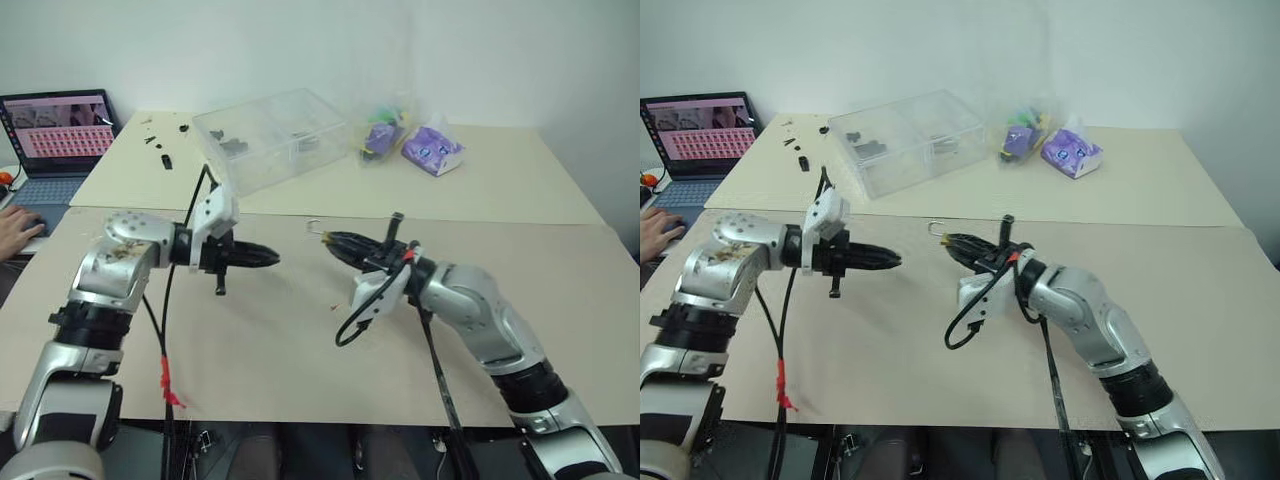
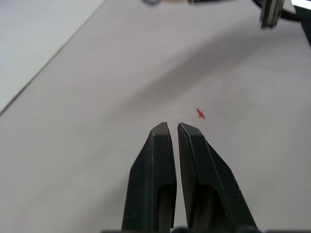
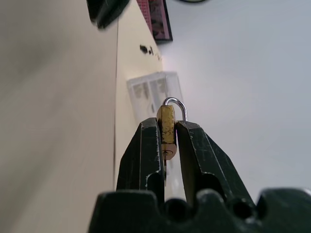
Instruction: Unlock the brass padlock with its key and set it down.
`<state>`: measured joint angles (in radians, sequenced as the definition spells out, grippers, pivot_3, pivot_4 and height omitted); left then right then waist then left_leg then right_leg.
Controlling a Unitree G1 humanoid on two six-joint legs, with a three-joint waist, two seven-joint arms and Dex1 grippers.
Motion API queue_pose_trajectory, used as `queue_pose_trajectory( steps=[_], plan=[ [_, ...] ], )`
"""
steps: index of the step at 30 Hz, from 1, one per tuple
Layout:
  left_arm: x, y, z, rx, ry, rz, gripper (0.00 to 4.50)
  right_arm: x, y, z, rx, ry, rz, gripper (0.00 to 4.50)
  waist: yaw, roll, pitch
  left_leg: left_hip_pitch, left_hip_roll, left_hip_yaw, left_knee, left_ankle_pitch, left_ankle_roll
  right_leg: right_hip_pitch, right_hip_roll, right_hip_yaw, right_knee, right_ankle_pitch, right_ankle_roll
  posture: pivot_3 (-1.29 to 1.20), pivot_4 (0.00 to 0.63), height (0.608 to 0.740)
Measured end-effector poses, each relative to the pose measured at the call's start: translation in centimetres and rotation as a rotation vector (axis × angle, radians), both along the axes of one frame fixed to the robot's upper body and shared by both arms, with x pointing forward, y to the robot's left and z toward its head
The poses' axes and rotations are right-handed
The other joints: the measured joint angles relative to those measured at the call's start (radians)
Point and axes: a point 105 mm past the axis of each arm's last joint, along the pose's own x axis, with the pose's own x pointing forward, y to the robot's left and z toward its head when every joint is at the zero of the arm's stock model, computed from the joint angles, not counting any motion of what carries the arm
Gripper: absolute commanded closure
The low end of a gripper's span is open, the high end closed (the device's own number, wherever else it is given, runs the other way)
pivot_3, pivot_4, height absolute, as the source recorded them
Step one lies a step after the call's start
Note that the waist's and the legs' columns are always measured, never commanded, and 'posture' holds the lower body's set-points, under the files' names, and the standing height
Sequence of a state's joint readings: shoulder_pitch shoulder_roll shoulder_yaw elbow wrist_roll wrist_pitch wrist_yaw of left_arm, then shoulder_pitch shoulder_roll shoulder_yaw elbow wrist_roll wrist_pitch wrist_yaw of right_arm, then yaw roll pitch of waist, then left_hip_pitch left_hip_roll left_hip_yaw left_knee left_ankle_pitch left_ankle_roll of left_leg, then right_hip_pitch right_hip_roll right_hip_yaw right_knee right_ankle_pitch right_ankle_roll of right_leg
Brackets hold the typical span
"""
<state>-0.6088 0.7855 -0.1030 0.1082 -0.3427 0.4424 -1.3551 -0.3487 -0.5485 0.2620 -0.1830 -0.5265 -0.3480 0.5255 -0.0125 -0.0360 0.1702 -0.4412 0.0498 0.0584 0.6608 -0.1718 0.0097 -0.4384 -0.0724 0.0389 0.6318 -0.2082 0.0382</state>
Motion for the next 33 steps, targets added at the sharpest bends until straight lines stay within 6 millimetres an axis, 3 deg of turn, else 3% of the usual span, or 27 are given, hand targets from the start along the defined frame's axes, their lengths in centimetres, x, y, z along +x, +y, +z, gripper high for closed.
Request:
queue_pose_trajectory(
  steps=[4, 8, 20, 22, 23, 24, 28, 33],
  plan=[
    [-1.5, -0.9, 0.7, 0.001, -0.028, -0.062, 4.16, -1.5, 0.4, -4.5, -0.064, 0.156, 0.05, 4.42, -0.001, 0.0, 0.0, 0.0, -0.001, 0.001, 0.0, 0.0, 0.0, 0.0, -0.001, 0.0, 0.0, 0.0, 0.001, 0.0, 0.15, 0.726],
    [-3.0, -1.4, 0.9, 0.029, -0.032, -0.123, 4.16, -2.7, 1.1, -7.0, -0.132, 0.257, 0.131, 4.42, -0.006, 0.0, 0.0, 0.002, 0.0, 0.001, 0.0, 0.0, 0.0, 0.001, -0.001, 0.0, 0.0, 0.0, 0.002, 0.0, 0.15, 0.726],
    [-4.6, -1.6, 0.3, 0.068, -0.002, -0.174, 4.16, -1.4, 1.6, -6.8, -0.176, 0.325, 0.193, 4.42, -0.006, 0.0, 0.0, 0.002, 0.001, 0.001, 0.0, 0.0, 0.0, 0.001, 0.0, 0.0, 0.0, 0.0, 0.001, 0.0, 0.15, 0.726],
    [-4.6, -1.5, 0.0, 0.071, -0.003, -0.17, 4.19, -1.4, 1.6, -6.8, -0.174, 0.336, 0.194, 3.41, -0.006, 0.0, 0.0, 0.002, 0.001, 0.001, 0.0, 0.0, 0.0, 0.001, 0.001, 0.0, 0.001, 0.0, 0.001, 0.0, 0.15, 0.726],
    [-4.6, -1.5, -0.3, 0.08, -0.002, -0.168, 4.19, -1.4, 1.6, -6.9, -0.165, 0.368, 0.191, 3.3, -0.006, 0.0, 0.0, 0.002, 0.001, 0.001, 0.0, 0.0, 0.0, 0.001, 0.001, 0.0, 0.001, 0.0, 0.001, 0.0, 0.15, 0.726],
    [-4.6, -1.5, -0.4, 0.084, -0.003, -0.171, 4.19, -1.6, 1.5, -7.3, -0.162, 0.403, 0.185, 2.87, -0.005, 0.0, 0.0, 0.002, 0.001, 0.001, 0.0, 0.0, 0.0, 0.001, 0.001, 0.0, 0.0, 0.0, 0.001, 0.0, 0.15, 0.726],
    [-4.7, -1.7, -0.7, 0.084, -0.013, -0.18, 3.09, -1.5, 1.5, -6.8, -0.1, 0.478, 0.157, 1.5, -0.002, 0.0, 0.0, 0.002, 0.001, 0.001, 0.0, 0.0, 0.0, 0.001, 0.0, 0.0, 0.0, 0.0, 0.001, 0.0, 0.15, 0.726],
    [-4.6, -2.0, -1.0, 0.082, -0.006, -0.187, 1.37, -2.7, 1.0, -7.1, 0.012, 0.726, 0.128, 1.47, -0.001, 0.0, 0.0, 0.002, 0.001, 0.001, 0.0, 0.0, 0.0, 0.001, 0.0, 0.0, 0.0, 0.0, 0.001, 0.0, 0.15, 0.726]
  ],
)
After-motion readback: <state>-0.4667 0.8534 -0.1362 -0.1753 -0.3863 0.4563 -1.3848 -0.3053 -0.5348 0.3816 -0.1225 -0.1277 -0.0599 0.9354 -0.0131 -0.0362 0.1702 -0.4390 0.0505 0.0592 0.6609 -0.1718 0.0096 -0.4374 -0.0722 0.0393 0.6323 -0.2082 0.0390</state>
